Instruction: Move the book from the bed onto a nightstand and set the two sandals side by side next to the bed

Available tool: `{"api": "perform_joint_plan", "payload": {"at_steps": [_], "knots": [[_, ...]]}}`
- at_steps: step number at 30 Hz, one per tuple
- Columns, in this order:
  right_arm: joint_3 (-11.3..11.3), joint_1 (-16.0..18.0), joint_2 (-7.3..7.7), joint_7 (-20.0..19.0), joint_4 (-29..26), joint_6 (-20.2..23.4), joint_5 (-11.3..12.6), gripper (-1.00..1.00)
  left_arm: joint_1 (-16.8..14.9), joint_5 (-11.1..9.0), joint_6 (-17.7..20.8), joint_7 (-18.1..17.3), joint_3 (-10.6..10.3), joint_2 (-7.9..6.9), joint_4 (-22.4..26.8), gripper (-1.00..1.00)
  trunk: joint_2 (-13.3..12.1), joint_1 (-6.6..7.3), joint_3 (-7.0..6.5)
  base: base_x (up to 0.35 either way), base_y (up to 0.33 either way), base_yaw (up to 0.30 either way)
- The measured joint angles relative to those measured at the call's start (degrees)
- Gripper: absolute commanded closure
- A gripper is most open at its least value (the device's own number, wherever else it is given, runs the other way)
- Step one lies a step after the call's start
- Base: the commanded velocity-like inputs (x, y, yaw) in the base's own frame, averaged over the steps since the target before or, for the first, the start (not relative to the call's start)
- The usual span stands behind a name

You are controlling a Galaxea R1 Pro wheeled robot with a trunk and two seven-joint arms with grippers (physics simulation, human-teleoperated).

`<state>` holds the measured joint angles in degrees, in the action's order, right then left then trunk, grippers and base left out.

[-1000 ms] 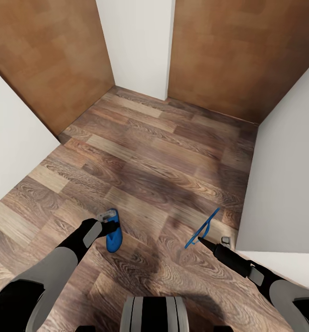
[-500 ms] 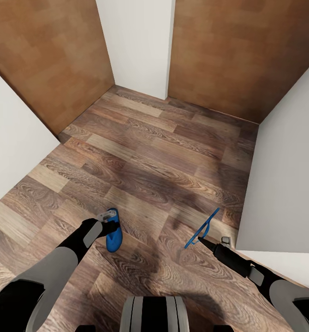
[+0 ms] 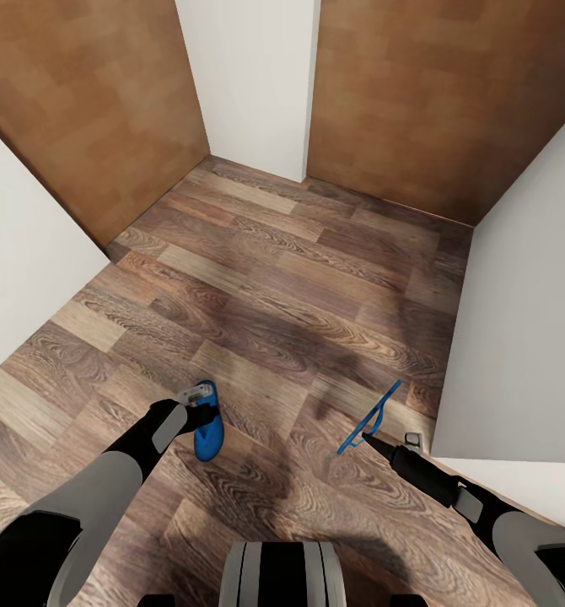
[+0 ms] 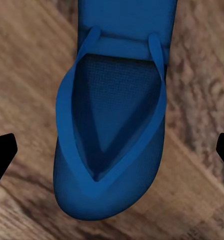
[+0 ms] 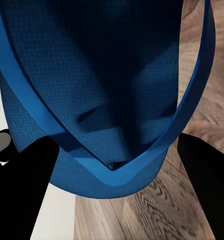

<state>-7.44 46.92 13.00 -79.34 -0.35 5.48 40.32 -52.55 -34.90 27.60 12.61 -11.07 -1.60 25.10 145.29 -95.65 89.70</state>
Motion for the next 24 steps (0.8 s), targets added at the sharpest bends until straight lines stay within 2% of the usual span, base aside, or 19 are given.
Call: {"api": "perform_joint_plan", "payload": {"at_steps": [4,16,24], "knots": [[0.0,0.0,0.00,0.0,0.0,0.0,0.0,1.00,0.0,0.0,0.0,0.0,0.0,-0.03,0.0,-1.00,0.0,0.00,0.00,0.000,0.000,0.000],[0.0,0.0,0.00,0.0,0.0,0.0,0.0,1.00,0.0,0.1,0.0,0.0,0.0,-0.08,0.0,-1.00,0.2,-0.31,2.65,0.000,0.000,0.000],[0.0,0.0,0.00,0.0,0.0,0.0,0.0,1.00,0.0,0.2,0.0,0.0,0.0,-0.09,0.0,-1.00,0.2,-0.31,2.66,0.000,0.000,0.000]]}}
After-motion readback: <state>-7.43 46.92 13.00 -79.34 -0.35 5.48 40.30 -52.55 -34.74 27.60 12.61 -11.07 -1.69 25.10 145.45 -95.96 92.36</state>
